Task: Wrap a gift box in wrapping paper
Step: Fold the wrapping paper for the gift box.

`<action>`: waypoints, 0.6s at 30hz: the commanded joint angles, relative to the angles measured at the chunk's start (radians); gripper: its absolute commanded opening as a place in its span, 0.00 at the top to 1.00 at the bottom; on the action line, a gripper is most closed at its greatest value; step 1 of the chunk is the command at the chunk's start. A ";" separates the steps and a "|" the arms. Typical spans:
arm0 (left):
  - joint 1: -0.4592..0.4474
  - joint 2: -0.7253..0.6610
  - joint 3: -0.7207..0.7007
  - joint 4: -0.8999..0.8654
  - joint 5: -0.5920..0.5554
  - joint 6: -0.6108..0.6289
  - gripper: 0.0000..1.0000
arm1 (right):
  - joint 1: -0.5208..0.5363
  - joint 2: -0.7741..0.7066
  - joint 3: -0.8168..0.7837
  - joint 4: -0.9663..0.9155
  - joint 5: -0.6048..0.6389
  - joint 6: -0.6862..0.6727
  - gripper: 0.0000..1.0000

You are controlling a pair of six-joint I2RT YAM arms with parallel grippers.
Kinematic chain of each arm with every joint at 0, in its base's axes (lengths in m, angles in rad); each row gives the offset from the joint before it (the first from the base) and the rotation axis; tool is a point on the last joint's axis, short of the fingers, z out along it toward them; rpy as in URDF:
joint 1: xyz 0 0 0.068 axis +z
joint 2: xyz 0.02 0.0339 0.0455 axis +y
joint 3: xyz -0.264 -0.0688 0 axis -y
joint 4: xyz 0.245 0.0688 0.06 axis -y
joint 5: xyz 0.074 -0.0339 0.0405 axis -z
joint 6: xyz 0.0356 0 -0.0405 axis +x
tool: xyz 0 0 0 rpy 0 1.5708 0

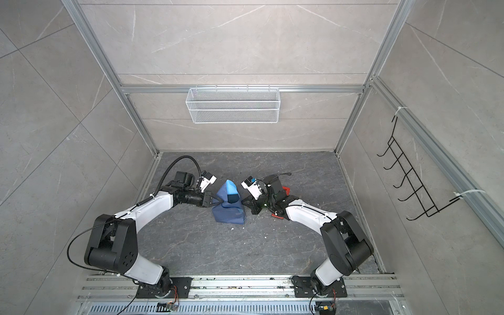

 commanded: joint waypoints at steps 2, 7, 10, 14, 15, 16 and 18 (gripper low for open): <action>-0.005 0.022 -0.005 -0.037 -0.042 0.048 1.00 | -0.002 -0.025 0.011 0.011 -0.067 -0.016 1.00; -0.005 0.016 0.005 -0.061 -0.047 0.065 1.00 | -0.002 0.025 0.034 0.060 -0.124 0.021 1.00; -0.004 0.021 -0.007 -0.045 -0.047 0.063 1.00 | -0.003 0.082 0.056 0.083 -0.162 0.033 1.00; -0.004 0.020 0.018 -0.069 -0.038 0.067 1.00 | -0.003 0.131 0.101 0.071 -0.226 0.035 1.00; -0.005 0.019 0.013 -0.062 -0.037 0.067 1.00 | -0.003 0.138 0.113 0.061 -0.238 0.022 1.00; -0.005 0.020 0.007 -0.054 -0.036 0.067 1.00 | -0.004 0.145 0.122 0.050 -0.246 0.014 1.00; -0.005 0.024 0.007 -0.057 -0.034 0.066 1.00 | -0.007 0.168 0.149 0.011 -0.264 -0.002 1.00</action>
